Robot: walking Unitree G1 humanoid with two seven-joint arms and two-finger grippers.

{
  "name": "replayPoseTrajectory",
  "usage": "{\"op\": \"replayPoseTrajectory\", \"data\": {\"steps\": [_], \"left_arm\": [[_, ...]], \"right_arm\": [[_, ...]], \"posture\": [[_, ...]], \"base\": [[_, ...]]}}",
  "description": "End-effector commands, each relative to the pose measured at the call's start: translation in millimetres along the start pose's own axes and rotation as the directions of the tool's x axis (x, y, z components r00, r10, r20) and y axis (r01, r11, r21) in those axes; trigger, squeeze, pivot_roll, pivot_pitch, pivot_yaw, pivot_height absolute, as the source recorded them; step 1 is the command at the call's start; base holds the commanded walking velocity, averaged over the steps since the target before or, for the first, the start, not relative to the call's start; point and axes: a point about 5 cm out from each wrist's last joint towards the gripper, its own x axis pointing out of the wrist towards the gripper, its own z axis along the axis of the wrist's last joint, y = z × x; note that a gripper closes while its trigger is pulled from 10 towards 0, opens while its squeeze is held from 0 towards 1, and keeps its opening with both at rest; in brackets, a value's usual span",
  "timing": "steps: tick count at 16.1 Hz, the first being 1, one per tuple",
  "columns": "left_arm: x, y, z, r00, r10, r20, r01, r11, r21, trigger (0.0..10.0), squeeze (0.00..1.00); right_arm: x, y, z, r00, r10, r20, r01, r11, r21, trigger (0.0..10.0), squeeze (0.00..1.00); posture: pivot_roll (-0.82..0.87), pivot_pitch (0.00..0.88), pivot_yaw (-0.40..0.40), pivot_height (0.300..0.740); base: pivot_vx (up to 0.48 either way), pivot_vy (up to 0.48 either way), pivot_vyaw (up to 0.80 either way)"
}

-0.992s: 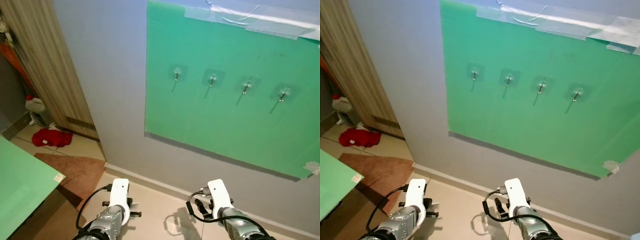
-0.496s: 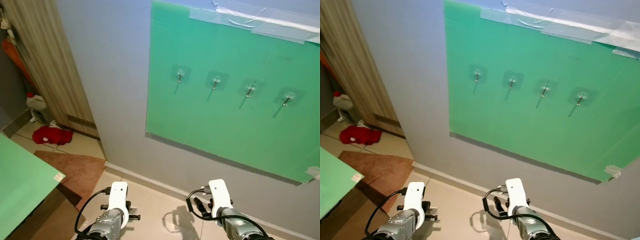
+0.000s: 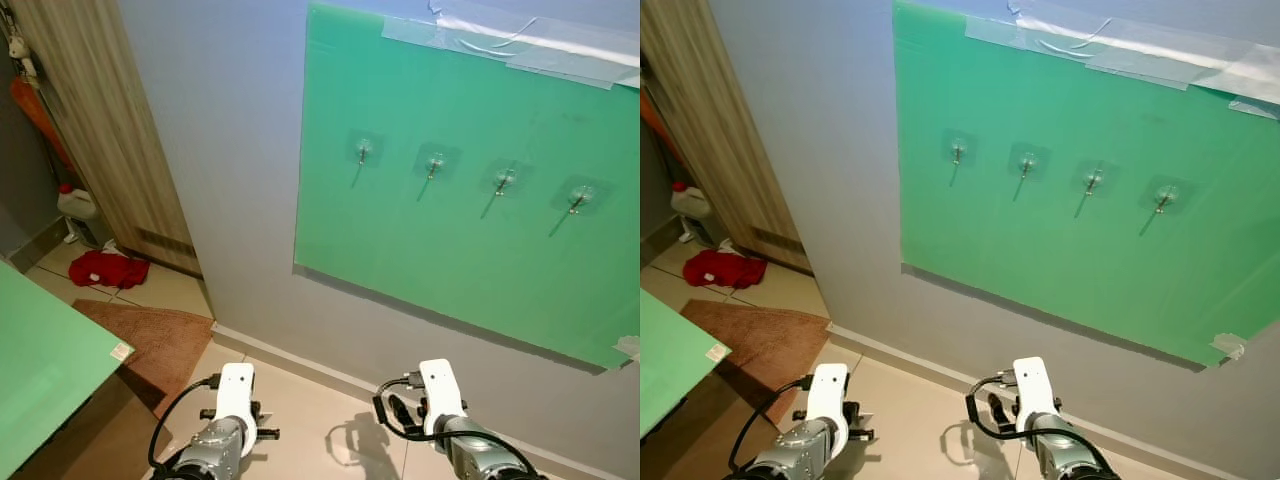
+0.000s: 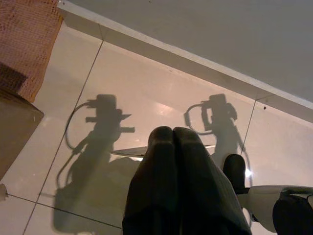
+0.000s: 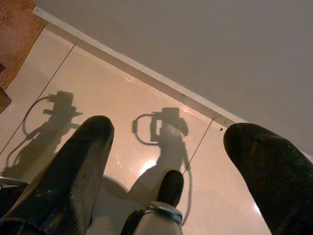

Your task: Hang keys on a hook

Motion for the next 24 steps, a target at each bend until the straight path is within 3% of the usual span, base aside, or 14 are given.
{"op": "replayPoseTrajectory", "data": {"steps": [1,17,24], "left_arm": [[0.4,-0.4,4,1.000,0.004,0.019,-0.004,1.000,-0.005,10.0,0.00],[0.2,-8.5,-1,1.000,-0.017,0.020,0.016,0.999,0.032,10.0,0.00],[2.1,-11.5,15,0.998,-0.025,0.061,0.023,0.999,0.027,10.0,0.00]], "right_arm": [[-1.1,-1.6,-4,1.000,-0.006,-0.012,0.006,1.000,-0.001,10.0,0.00],[-2.7,-9.9,-4,0.999,-0.025,-0.020,0.024,1.000,-0.018,10.0,0.00],[-2.0,-10.2,0,1.000,-0.024,-0.008,0.024,1.000,-0.019,10.0,0.00]], "posture": [[-0.03,0.000,-0.010,0.740],[-0.02,0.000,-0.049,0.740],[-0.04,0.000,-0.033,0.740]], "base": [[0.000,0.000,0.00],[0.000,0.000,0.00],[0.000,0.000,0.00]]}}
